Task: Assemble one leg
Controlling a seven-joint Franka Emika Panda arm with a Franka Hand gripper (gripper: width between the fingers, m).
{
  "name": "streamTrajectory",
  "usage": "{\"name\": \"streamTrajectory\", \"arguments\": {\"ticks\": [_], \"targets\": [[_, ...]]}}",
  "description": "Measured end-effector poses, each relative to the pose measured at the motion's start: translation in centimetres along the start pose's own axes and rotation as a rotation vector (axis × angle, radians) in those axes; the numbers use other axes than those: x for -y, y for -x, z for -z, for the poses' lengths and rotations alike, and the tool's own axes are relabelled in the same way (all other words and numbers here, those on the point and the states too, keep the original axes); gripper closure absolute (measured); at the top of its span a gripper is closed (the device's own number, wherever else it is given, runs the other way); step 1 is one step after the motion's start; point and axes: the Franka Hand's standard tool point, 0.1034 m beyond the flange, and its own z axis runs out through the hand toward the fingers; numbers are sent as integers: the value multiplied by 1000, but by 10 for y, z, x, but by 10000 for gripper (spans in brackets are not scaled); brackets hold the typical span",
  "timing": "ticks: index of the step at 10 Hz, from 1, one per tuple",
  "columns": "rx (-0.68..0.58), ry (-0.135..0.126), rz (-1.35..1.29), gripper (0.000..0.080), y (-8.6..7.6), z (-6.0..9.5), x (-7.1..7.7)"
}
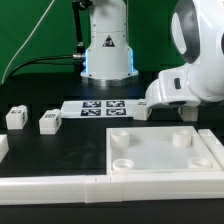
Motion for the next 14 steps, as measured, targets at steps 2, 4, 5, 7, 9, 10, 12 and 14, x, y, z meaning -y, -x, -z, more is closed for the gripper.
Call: {"name": "streamTrajectory", "arguments": {"ticks": [2,4,5,7,9,10,12,14], "targets": [[0,0,0,512,0,0,0],[0,0,0,512,0,0,0],[0,0,0,512,0,0,0],[-14,3,31,511,6,8,-4],[47,18,29,511,41,27,-8],[78,25,27,511,58,44,-10],[40,22,29,509,56,58,-9],[1,18,29,509,53,60,-8]]}}
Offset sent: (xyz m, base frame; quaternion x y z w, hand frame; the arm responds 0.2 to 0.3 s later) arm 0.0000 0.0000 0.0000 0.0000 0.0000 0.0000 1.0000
